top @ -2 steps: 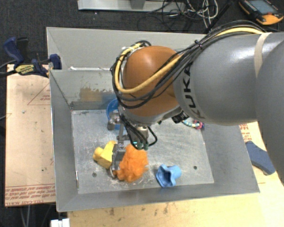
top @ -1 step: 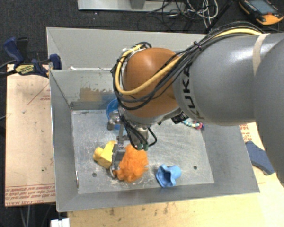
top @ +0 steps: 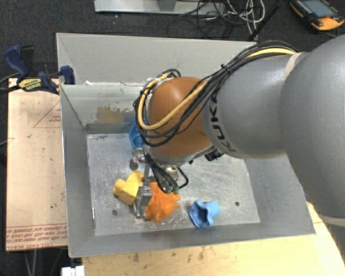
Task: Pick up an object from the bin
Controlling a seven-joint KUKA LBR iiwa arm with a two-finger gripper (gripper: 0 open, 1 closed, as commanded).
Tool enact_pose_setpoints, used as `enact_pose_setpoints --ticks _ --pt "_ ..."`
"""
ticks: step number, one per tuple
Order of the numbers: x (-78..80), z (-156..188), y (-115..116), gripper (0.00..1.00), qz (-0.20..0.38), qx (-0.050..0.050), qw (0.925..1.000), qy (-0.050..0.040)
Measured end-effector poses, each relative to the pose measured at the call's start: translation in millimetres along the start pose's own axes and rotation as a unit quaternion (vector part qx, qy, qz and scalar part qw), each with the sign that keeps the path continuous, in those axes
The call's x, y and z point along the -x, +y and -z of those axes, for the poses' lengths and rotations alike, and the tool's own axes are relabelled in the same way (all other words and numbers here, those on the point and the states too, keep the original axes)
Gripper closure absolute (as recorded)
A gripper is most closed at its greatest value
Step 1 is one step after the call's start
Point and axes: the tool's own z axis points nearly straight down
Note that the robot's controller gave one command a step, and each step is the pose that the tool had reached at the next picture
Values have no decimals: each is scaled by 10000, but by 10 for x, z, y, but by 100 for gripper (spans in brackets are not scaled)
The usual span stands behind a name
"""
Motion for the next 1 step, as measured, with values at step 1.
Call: enact_pose_setpoints --ticks 1 --pt "61 -683 -69 100 -20 31 10000 -79"
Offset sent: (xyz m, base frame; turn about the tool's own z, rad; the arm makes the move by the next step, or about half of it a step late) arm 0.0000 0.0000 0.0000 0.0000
